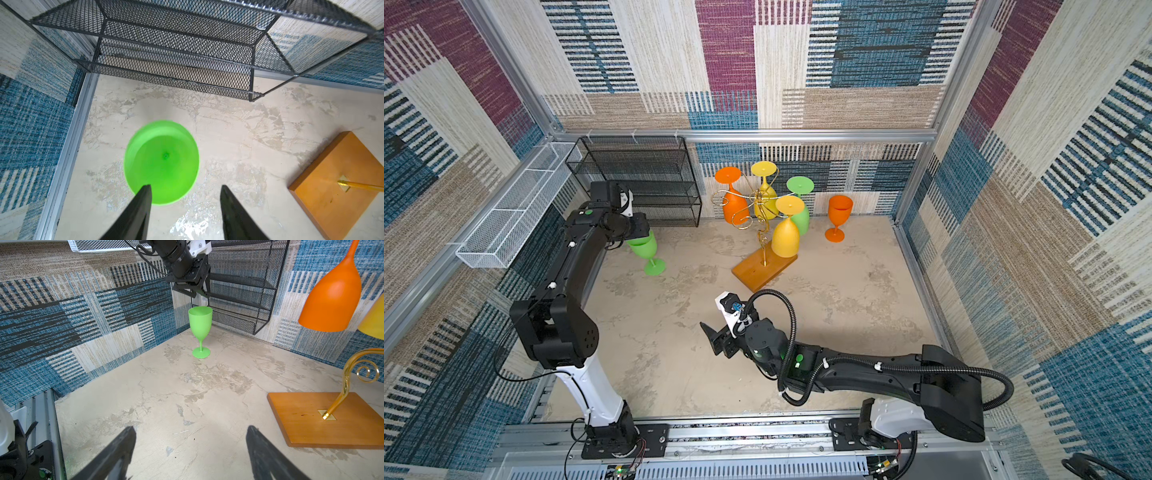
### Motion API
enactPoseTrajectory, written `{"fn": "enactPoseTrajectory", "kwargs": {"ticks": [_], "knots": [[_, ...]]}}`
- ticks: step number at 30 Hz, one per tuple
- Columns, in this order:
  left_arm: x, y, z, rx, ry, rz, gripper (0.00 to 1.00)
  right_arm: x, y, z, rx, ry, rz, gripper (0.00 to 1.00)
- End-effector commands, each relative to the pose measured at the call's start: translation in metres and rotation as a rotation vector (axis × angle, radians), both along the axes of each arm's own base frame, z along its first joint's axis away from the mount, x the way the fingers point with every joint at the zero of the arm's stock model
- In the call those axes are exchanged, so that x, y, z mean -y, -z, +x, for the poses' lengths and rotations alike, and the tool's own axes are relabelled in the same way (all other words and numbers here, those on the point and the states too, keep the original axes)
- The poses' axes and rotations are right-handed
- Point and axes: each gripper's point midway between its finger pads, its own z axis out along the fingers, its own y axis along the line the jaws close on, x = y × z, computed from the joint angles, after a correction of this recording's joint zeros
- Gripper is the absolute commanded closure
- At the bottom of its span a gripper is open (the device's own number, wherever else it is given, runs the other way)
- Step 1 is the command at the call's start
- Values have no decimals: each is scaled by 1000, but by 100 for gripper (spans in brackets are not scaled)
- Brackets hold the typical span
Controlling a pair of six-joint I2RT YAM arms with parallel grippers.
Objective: Take the wine glass off the wine glass rack
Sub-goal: 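Lower the green glass upright onto the table beside the shelf with the left gripper, then open the left gripper and draw it back while the right gripper reaches toward the rack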
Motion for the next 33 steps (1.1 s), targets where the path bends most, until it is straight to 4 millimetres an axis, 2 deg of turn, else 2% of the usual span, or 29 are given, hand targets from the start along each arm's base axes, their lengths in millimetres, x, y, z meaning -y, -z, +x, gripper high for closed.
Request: {"fn": "enactPoseTrajectory", "kwargs": {"ticks": [1,7,10,17,21,26,33], "knots": [[8,-7,-5,32,2,-53,41,-1,-15,1,25,0,41,15],[32,-7,-39,36,50,-18,35,0,-19,2,29,9,52,14],[51,-10,-59,49,97,-4,27,-1,-21,2,29,7,60,13],[99,-47,-97,155,245,53,14,-10,-31,2,11,-6,81,11],[114,-61,-117,227,309,60,13,-7,-57,5,20,14,101,10],[128,-74,-134,335,396,40,12,11,-96,18,41,111,114,9],[149,-87,-152,480,508,-22,13,62,-145,54,31,211,245,10]]}}
